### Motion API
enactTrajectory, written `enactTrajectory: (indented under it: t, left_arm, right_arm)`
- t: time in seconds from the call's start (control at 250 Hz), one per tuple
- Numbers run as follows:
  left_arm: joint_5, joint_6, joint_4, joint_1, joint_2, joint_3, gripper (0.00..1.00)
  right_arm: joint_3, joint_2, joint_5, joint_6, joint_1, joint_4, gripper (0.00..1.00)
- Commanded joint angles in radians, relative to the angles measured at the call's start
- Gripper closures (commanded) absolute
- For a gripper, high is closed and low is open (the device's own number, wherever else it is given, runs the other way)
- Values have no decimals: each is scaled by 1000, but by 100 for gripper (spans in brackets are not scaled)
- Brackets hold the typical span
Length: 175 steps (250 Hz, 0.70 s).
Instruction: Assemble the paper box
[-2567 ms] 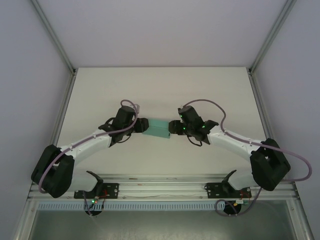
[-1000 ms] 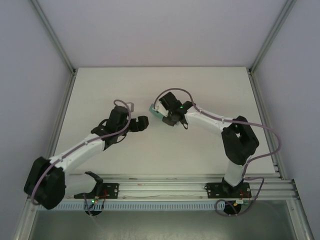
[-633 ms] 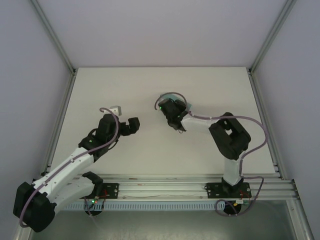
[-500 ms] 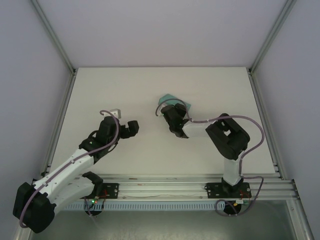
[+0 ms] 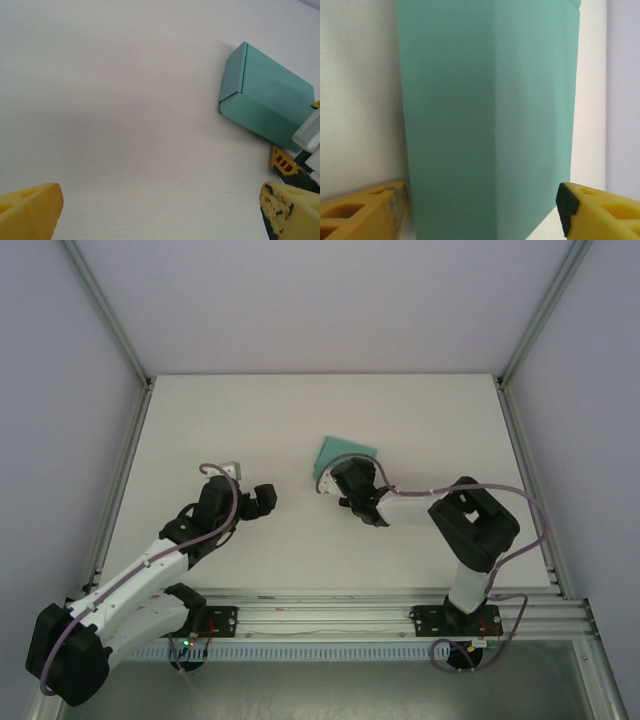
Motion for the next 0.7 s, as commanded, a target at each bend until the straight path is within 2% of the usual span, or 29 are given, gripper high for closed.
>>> enactTrajectory:
  t: [0.0, 0.024, 0.156, 0.22, 0.384, 0.524, 0.695]
  left_arm:
    - [-25, 10, 10, 10, 14, 8, 0]
    - [-19, 31, 16, 10, 17, 6, 0]
    - [53, 41, 78, 10, 57, 4, 0]
    - [142, 56, 132, 11, 92, 3, 0]
    - [333, 71, 365, 6, 240, -2, 0]
    - [424, 64, 556, -35, 422, 56, 10]
    - [412, 64, 654, -113, 663, 192, 17]
  right_arm:
    - [47, -39, -92, 69, 5, -250, 6]
    - [56, -43, -106, 77, 5, -282, 0]
    - [98, -77, -179, 131, 2, -376, 0]
    - [117, -112, -228, 178, -12, -383, 0]
    - [218, -188, -434, 413, -158, -418, 0]
    - [386, -103, -551, 574, -276, -542, 2]
    - [571, 86, -694, 657, -371, -654, 11]
